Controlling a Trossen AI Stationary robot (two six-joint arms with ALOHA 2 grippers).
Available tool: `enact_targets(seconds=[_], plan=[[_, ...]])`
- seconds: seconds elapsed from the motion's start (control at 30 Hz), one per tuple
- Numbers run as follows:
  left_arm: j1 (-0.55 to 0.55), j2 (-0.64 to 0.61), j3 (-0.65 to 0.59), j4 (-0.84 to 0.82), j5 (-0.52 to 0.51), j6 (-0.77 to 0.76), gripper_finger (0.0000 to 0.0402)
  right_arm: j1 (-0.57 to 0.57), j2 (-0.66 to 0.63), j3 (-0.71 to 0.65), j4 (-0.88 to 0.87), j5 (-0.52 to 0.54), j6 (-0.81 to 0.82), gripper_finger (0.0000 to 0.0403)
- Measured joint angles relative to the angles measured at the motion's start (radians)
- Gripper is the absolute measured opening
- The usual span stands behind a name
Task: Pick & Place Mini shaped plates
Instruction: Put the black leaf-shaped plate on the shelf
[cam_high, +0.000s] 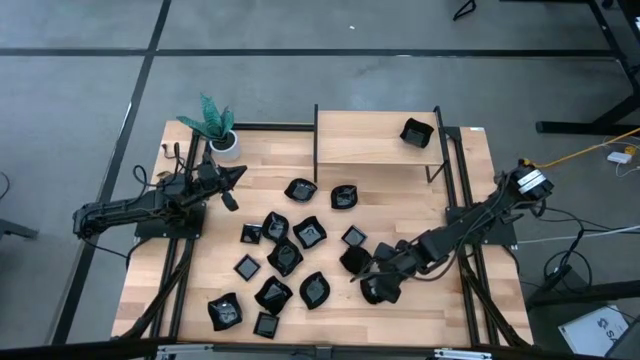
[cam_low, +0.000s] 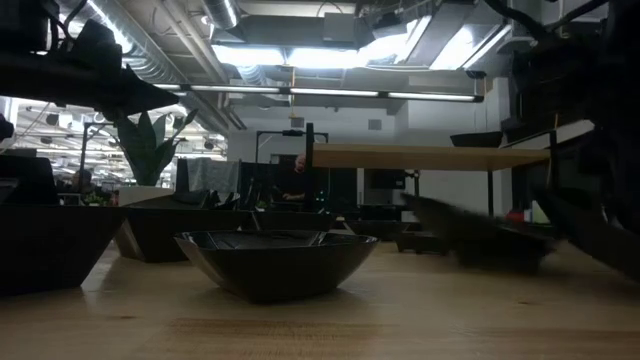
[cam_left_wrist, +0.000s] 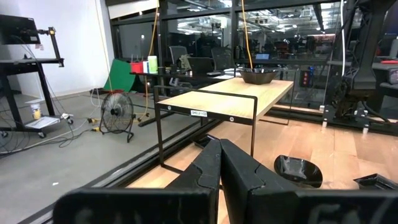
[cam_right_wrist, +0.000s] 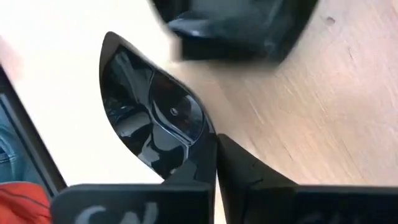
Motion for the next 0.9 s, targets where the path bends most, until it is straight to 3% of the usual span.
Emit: enact_targets(seconds=[0.53,0.9], plan=[[0.0,0.0,0.0,0.0,0.0,0.0,0.0004,-0.077,-0.168,0.003,-0.002,0.05,-0.137,0.0005],[0.0,0.0,0.0,-0.002,0.0,0.0,0.0004,-0.255,-0.185,0.137,-0.013,0.093,-0.49,0.0007]])
